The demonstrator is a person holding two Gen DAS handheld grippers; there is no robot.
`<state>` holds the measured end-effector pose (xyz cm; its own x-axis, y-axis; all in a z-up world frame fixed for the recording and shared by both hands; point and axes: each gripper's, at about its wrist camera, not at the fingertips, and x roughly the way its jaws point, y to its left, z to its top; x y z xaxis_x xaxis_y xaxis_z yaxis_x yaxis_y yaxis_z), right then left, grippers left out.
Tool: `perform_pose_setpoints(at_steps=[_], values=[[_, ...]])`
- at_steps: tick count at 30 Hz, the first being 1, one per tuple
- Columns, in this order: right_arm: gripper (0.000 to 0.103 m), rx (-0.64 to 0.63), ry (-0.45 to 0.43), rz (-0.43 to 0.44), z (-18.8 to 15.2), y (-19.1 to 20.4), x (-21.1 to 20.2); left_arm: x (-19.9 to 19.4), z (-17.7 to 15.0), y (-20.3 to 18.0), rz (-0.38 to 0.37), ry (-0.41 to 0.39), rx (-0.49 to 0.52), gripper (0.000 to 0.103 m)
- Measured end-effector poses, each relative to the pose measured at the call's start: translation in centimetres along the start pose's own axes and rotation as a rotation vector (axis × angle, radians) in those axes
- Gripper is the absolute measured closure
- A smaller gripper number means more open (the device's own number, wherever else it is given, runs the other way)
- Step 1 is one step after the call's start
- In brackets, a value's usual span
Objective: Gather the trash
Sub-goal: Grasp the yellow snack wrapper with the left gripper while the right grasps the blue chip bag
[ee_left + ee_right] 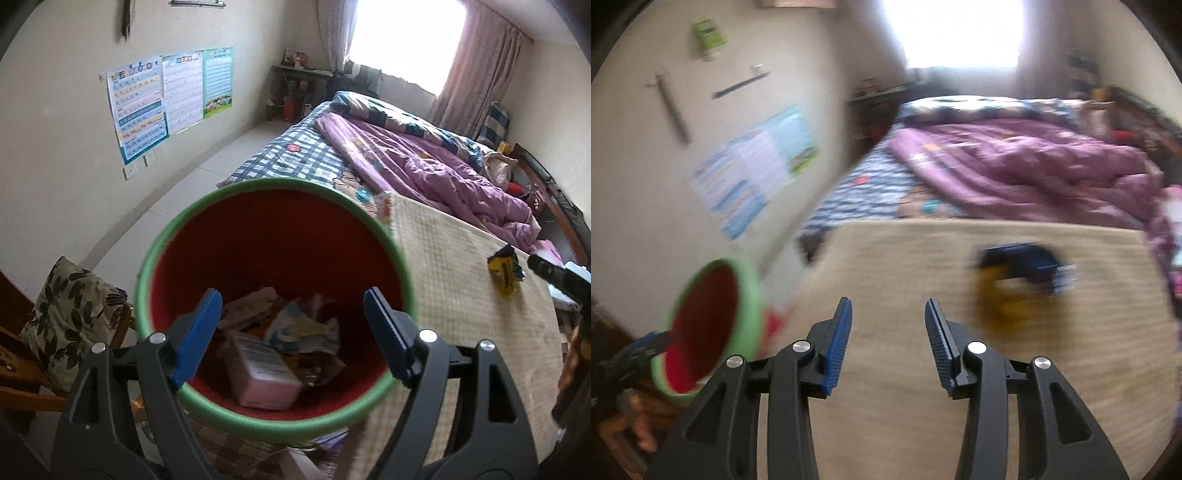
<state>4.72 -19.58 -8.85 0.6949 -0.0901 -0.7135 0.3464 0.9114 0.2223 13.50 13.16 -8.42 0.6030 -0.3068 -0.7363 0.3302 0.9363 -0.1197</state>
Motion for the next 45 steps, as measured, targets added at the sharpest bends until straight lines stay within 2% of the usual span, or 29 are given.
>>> perform_pose_setpoints(at_steps=[5,8,12,19,20,21,22,23,25,30,35,37,38,40,42,45], values=[[0.057,-0.058,0.04,-0.15,0.5,-6.8,1.2,0.0,-0.6,-3.8,-0.015,0.01,0.021,0.026],[0.057,-0.095,0.083,-0.185,0.0,-9.7,2.7,0.2,-1.0,-6.5,-0.026,0.022,0.033,0.026],[0.057,-0.19,0.113,-0.18,-0.3,-11.4,4.7,0.5,-1.6,-9.7,-0.049,0.042,0.027,0.026],[0.058,-0.296,0.157,-0.102,-0.2,-12.6,7.8,1.9,-2.5,-15.4,-0.103,0.101,-0.001,0.025],[0.059,-0.301,0.171,-0.085,-0.2,-12.7,8.2,2.1,-2.6,-16.4,-0.112,0.107,-0.002,0.025],[0.067,-0.303,0.184,-0.069,-0.3,-13.0,8.6,2.3,-2.6,-17.4,-0.124,0.112,-0.002,0.025],[0.074,-0.3,0.196,-0.058,-0.4,-13.3,8.8,2.6,-2.6,-18.3,-0.135,0.114,0.0,0.025],[0.087,-0.291,0.204,-0.047,-0.2,-13.3,8.9,2.9,-2.6,-19.2,-0.143,0.118,0.002,0.025],[0.1,-0.258,0.202,-0.01,-0.3,-14.3,8.6,3.9,-2.4,-21.2,-0.177,0.129,0.01,0.025],[0.101,-0.165,0.15,0.054,-0.8,-16.4,5.5,6.5,-1.9,-26.6,-0.247,0.15,0.051,0.025],[0.1,0.015,0.076,0.07,-1.8,-20.1,0.9,10.1,-1.6,-30.4,-0.25,0.19,0.09,0.025],[0.1,0.074,0.06,0.072,-2.4,-21.4,-0.8,11.5,-1.6,-31.4,-0.237,0.209,0.108,0.033],[0.1,0.092,0.056,0.071,-2.8,-21.9,-1.6,12.2,-1.7,-31.9,-0.226,0.224,0.118,0.042],[0.1,0.107,0.055,0.062,-3.4,-22.4,-2.7,13.5,-1.8,-32.5,-0.229,0.256,0.118,0.049],[0.1,0.132,0.057,0.059,-4.0,-22.9,-3.6,14.7,-1.9,-32.9,-0.22,0.291,0.122,0.069],[0.1,0.143,0.052,0.063,-4.3,-22.7,-4.3,14.4,-1.8,-32.6,-0.221,0.284,0.115,0.073]])
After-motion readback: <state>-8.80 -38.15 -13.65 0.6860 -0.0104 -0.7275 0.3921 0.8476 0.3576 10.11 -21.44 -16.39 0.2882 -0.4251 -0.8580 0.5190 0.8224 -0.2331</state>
